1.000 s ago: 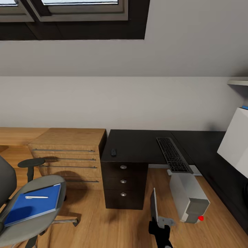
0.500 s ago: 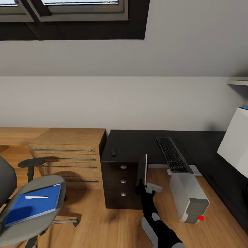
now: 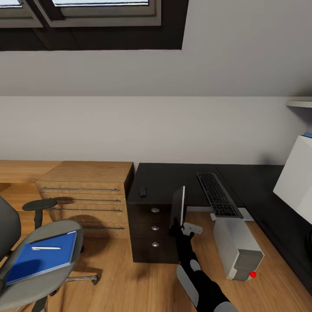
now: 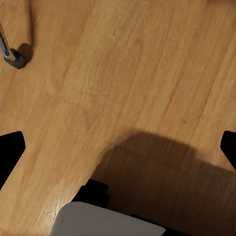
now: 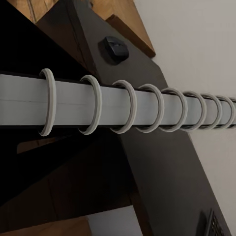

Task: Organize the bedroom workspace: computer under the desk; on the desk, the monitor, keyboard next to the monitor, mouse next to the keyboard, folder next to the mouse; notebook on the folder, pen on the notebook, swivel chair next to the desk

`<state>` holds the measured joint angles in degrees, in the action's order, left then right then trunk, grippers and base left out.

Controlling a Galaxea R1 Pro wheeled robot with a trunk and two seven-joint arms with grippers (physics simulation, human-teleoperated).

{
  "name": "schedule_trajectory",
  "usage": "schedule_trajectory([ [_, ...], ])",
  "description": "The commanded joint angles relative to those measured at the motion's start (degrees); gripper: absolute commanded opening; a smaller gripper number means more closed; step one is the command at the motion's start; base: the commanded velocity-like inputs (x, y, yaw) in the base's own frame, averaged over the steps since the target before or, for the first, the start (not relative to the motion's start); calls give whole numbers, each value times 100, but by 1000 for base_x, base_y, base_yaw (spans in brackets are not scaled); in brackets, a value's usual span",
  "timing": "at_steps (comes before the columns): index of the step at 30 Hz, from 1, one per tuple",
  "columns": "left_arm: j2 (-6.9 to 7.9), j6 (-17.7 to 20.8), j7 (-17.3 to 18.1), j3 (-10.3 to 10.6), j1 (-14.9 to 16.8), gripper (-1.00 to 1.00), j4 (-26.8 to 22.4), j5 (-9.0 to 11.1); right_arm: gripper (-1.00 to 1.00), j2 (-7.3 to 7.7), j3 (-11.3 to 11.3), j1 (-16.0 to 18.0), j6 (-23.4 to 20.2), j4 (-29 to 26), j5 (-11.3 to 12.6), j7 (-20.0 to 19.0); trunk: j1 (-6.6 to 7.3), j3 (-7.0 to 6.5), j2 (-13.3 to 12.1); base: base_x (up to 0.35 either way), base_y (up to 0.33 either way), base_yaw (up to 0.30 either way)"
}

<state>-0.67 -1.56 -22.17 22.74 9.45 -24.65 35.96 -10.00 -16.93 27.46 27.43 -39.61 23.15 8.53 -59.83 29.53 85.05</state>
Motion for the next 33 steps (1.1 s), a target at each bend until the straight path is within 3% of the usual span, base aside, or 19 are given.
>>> schedule_trajectory([
  [1, 5, -18, -41, 47, 4, 100, -4, 56, -100, 0, -14, 5, -104, -102, 96, 42, 0, 6, 3, 0, 0, 0],
  [6, 6, -19, -41, 47, 4, 100, -4, 59, -100, 0, -7, 5, -654, -553, 810, 30, 0, 6, 3, 0, 0, 0],
  [8, 6, -20, -41, 47, 4, 100, -4, 59, -100, 0, 12, 5, -1138, -850, 1594, 4, 0, 6, 3, 0, 0, 0],
  [10, 6, -20, -41, 46, 4, 100, -4, 58, -100, 0, 51, 5, -1699, -1114, 2740, -279, 0, 6, 3, 0, 0, 0],
  [12, 4, -20, -41, 50, 4, 100, -4, 54, -100, 0, 60, 5, -1923, -1242, 3241, -513, 0, 6, 3, 0, 0, 0],
  [13, 1, -20, -41, 52, 4, 100, -4, 50, -100, 0, 66, 5, -2126, -1342, 3676, -779, 0, 6, 3, 0, 0, 0],
  [16, -1, -20, -41, 57, 4, 100, -4, 37, -100, 11, 70, 5, -2558, -1448, 4333, -1341, 0, 6, 3, 0, 0, 0],
  [19, -2, -20, -41, 63, 4, 100, -4, 20, -100, 125, 83, 5, -3020, -1482, 4714, -1872, 0, 6, 3, 0, 0, 0],
  [24, -3, -13, -35, 75, 4, 100, -4, 16, -100, 423, 120, 5, -3260, -1502, 4880, -2097, 0, 6, 3, 0, 0, 0],
  [25, -3, -13, -34, 76, 4, 100, -4, 14, -100, 520, 123, 5, -3284, -1507, 4897, -2130, 0, 6, 3, 0, 0, 0],
  [26, -3, -12, -33, 79, 4, 100, -4, 10, -100, 728, 124, 5, -3312, -1509, 4923, -2176, 0, 6, 3, 91, 0, 0],
  [33, -3, -11, -33, 73, 4, 100, -4, 7, -100, 853, 134, 5, -3329, -1484, 4934, -2179, 0, 6, 3, 245, 0, 0],
])
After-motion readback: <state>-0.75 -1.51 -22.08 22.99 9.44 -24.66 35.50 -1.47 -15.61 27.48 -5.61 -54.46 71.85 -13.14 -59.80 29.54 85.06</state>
